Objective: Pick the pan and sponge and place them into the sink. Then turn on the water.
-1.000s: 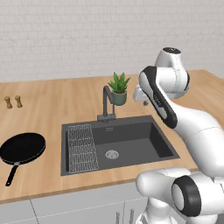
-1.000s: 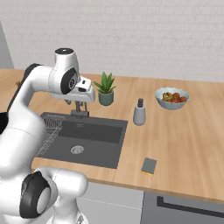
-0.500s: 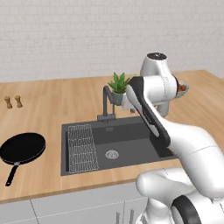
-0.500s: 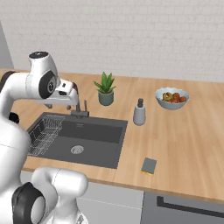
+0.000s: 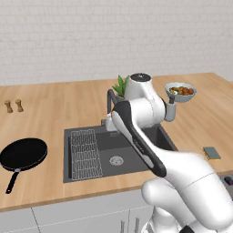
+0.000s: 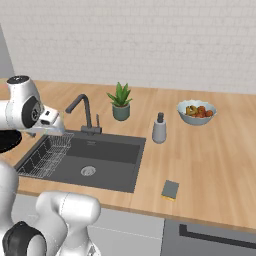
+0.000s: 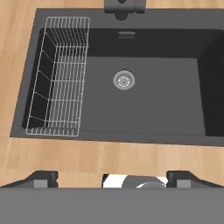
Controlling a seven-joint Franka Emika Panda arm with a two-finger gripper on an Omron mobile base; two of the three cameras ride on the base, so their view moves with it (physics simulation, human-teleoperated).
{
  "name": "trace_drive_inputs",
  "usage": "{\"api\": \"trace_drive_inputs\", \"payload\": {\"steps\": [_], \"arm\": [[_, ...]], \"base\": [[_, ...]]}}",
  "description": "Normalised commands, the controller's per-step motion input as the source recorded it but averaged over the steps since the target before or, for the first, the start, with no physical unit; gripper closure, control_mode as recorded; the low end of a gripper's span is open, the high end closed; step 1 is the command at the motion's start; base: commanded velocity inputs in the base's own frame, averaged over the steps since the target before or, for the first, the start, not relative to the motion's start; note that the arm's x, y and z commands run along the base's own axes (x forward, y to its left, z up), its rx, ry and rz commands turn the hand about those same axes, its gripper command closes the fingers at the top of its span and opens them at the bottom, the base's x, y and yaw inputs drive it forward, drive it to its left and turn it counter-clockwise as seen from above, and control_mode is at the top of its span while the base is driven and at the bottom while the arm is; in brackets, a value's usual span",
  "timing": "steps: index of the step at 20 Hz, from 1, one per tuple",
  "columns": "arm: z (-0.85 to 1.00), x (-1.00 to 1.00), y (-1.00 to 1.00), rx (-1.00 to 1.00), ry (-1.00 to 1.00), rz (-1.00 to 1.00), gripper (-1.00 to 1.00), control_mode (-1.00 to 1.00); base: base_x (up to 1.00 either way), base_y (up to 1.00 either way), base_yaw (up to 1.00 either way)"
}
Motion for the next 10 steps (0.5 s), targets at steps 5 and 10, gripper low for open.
{"api": "trace_drive_inputs", "payload": {"steps": [5, 10], "arm": [[-0.29, -0.01, 0.96, 0.00, 0.29, -0.10, -1.00, -1.00], [-0.30, 0.00, 1.00, -0.02, 0.22, -0.08, -1.00, -1.00]], "base": [[0.00, 0.00, 0.00], [0.00, 0.00, 0.00]]}}
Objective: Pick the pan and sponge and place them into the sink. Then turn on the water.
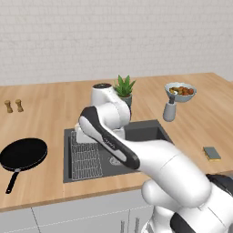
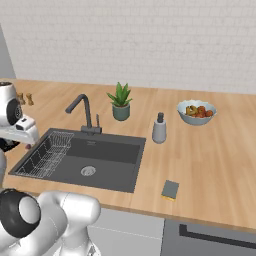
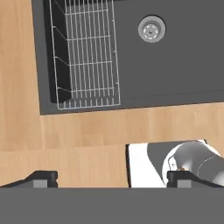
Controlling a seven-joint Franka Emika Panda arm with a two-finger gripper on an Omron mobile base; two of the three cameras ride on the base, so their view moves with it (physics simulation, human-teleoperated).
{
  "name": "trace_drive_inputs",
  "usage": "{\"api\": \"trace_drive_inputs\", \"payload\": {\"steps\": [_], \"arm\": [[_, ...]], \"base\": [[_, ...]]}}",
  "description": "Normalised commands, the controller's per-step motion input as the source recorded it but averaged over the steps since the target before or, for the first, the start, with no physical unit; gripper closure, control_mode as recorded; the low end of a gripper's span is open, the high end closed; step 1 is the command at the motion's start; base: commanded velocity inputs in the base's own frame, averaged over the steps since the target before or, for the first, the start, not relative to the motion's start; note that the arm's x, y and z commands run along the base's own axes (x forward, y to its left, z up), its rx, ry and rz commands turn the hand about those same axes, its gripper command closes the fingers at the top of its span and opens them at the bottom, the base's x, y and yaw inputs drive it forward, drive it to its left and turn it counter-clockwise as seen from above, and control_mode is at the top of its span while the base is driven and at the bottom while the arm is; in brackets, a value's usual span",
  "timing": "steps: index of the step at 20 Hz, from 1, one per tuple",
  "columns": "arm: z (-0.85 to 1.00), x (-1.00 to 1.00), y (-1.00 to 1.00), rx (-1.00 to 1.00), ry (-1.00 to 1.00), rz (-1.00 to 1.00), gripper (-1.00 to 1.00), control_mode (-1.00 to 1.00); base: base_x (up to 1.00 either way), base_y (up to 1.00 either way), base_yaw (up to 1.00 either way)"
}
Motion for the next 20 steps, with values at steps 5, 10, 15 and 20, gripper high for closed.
{"api": "trace_drive_inputs", "payload": {"steps": [5, 10, 15, 20], "arm": [[-0.34, 0.01, 1.00, -0.04, 0.04, 0.00, -1.00, -1.00], [-0.39, 0.07, 1.00, -0.04, 0.01, 0.00, -1.00, -1.00], [-0.41, 0.25, 0.98, 0.00, 0.06, 0.00, -1.00, -1.00], [-0.38, 0.33, 0.89, 0.00, 0.06, 0.00, -1.00, -1.00]], "base": [[0.00, 0.00, 0.00], [0.00, 0.00, 0.00], [0.00, 0.00, 0.00], [0.00, 0.00, 0.00]]}}
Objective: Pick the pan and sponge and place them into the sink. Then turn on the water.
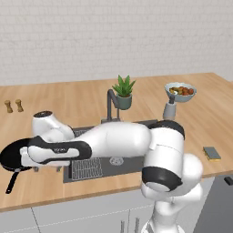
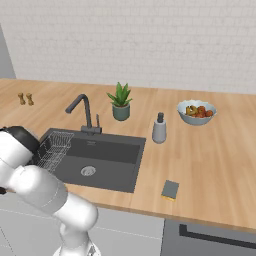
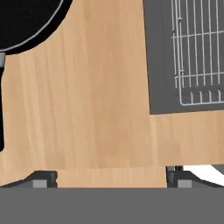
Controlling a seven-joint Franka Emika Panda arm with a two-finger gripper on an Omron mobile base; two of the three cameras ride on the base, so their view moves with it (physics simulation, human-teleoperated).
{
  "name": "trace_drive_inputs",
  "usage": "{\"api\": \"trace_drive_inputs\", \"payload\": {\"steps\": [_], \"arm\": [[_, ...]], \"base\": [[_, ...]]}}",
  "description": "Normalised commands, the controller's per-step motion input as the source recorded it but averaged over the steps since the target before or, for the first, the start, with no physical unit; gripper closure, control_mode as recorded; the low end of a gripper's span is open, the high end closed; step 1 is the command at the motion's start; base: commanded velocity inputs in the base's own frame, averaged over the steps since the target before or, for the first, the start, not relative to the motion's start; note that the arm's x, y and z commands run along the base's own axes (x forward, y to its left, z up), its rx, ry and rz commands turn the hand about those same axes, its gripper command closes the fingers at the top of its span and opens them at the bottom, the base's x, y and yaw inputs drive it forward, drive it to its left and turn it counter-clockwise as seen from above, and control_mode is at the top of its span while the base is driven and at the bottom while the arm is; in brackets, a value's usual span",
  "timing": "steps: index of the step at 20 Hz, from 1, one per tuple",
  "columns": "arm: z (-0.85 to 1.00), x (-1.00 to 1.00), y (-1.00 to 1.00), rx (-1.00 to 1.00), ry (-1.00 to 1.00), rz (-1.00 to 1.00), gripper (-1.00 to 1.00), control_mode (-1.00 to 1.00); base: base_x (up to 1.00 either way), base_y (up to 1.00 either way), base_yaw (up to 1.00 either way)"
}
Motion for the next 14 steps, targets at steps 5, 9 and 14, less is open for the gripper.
{"api": "trace_drive_inputs", "payload": {"steps": [5, 9, 14], "arm": [[-0.30, 0.39, 0.99, 0.00, 0.03, 0.00, -1.00, -1.00], [-0.09, 0.38, 0.94, 0.00, 0.00, -0.01, -1.00, -1.00], [0.00, 0.34, 0.69, 0.00, 0.00, -0.01, -1.00, -1.00]], "base": [[0.00, 0.00, 0.00], [0.00, 0.00, 0.00], [0.00, 0.00, 0.00]]}}
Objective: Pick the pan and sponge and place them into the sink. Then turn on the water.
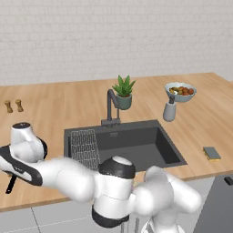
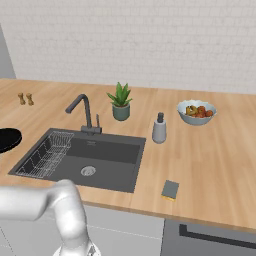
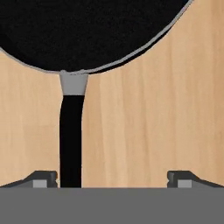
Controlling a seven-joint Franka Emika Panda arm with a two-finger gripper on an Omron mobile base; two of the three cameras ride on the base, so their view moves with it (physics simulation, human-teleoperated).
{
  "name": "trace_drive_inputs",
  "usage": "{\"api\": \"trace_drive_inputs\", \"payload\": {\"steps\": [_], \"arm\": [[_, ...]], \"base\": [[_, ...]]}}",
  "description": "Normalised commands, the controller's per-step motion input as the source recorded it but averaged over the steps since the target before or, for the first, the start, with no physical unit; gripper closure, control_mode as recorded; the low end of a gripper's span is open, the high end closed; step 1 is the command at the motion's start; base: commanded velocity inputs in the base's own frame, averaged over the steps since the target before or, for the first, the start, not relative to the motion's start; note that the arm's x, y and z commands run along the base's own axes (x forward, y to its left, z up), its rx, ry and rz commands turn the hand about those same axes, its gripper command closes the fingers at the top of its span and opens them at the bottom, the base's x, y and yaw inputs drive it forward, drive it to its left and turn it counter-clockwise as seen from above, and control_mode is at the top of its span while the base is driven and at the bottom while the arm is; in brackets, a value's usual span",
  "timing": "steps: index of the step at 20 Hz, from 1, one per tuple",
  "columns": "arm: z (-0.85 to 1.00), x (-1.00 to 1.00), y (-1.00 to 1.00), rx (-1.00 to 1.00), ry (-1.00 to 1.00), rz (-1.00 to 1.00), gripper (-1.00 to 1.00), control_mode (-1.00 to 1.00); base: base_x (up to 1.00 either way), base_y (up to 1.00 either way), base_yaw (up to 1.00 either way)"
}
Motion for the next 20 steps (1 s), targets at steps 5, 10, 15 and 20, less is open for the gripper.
{"api": "trace_drive_inputs", "payload": {"steps": [5, 10, 15, 20], "arm": [[-0.18, 0.15, 0.45, -0.03, 0.00, 0.00, -1.00, -1.00], [-0.29, 0.09, 0.41, -0.05, -0.04, 0.00, -1.00, -1.00], [-0.29, 0.09, 0.20, -0.01, -0.08, 0.00, -1.00, -1.00], [-0.79, -0.14, -0.54, 0.00, -0.17, -0.06, -1.00, -1.00]], "base": [[0.00, 0.00, 0.00], [0.00, 0.00, 0.00], [0.00, 0.00, 0.00], [0.00, 0.00, 0.00]]}}
